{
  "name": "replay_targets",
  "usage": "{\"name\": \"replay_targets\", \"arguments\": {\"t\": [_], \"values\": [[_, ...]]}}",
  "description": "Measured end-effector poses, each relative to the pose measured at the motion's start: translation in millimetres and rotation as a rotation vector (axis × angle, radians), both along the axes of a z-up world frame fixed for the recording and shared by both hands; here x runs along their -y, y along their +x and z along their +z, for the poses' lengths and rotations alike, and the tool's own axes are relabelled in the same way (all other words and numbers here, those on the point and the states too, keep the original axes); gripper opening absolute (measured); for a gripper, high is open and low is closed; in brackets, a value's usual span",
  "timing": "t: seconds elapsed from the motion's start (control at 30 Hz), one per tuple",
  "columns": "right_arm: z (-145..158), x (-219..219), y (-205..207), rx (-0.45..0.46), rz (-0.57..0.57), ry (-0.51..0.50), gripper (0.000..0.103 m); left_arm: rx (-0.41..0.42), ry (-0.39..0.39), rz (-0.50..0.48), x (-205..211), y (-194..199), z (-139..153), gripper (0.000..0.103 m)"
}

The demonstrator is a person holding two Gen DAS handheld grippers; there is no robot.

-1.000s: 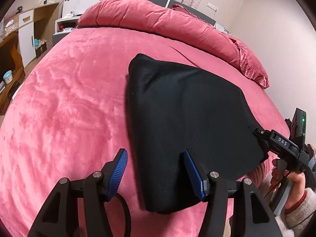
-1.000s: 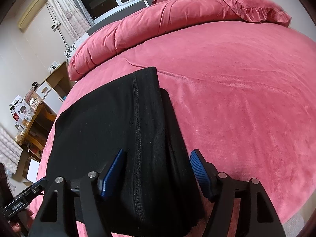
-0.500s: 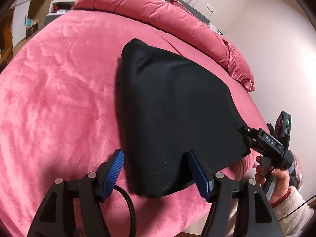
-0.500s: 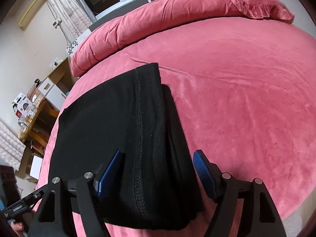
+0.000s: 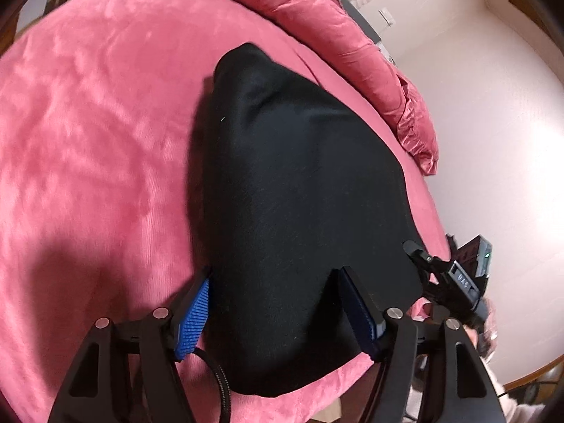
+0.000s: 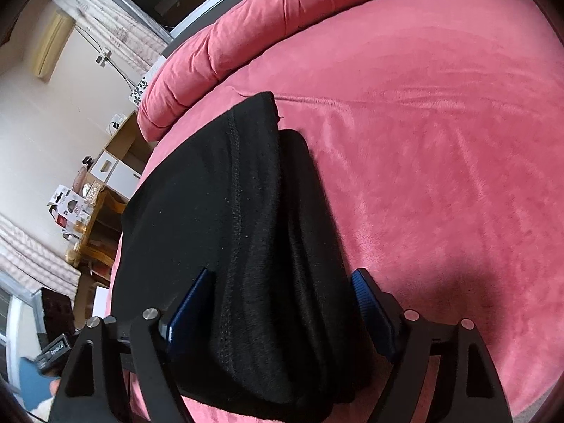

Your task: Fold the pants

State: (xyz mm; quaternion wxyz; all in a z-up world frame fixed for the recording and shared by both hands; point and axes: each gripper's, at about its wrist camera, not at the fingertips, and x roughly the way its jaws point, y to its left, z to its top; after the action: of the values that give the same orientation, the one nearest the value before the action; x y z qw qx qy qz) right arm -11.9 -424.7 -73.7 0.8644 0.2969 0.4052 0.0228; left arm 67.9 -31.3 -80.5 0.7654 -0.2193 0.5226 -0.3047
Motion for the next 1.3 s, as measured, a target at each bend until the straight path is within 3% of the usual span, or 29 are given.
{"name": "replay_targets", "arguments": {"t": [0.07, 0.23, 0.4, 0.53, 0.6, 0.77, 0.87, 1.1, 1.3], "values": [[-1, -1, 1, -0.003, 0.004, 0.008, 0.082, -0.029, -0.024, 0.027, -3, 0, -7, 0.078], [-6, 4, 4, -0.013, 0.009, 0.069, 0.082, -0.055, -0.022, 0.019, 3, 3, 2, 0.075], [-4, -2, 10, 0.001, 0.05, 0.048, 0.082, -0.051, 0.01, 0.001, 17, 13, 4, 0.075], [-7, -7, 15, 0.017, 0.056, 0.034, 0.082, -0.079, -0.017, 0.0, 21, 17, -6, 0.075], [-8, -8, 15, 0.033, 0.053, 0.029, 0.079, -0.05, 0.0, -0.013, 25, 14, -3, 0.07], [-6, -8, 7, 0.089, 0.066, 0.047, 0.058, 0.06, 0.054, -0.045, 31, 2, 12, 0.049], [-2, -11, 6, 0.105, 0.073, 0.029, 0.053, 0.108, 0.063, -0.039, 31, -4, 18, 0.043], [17, -31, 1, 0.149, 0.1, -0.032, 0.046, 0.245, 0.129, -0.043, 22, -27, 40, 0.038], [35, -67, 20, 0.186, 0.164, -0.056, 0.045, 0.277, 0.132, 0.041, -13, -26, 57, 0.037]]}}
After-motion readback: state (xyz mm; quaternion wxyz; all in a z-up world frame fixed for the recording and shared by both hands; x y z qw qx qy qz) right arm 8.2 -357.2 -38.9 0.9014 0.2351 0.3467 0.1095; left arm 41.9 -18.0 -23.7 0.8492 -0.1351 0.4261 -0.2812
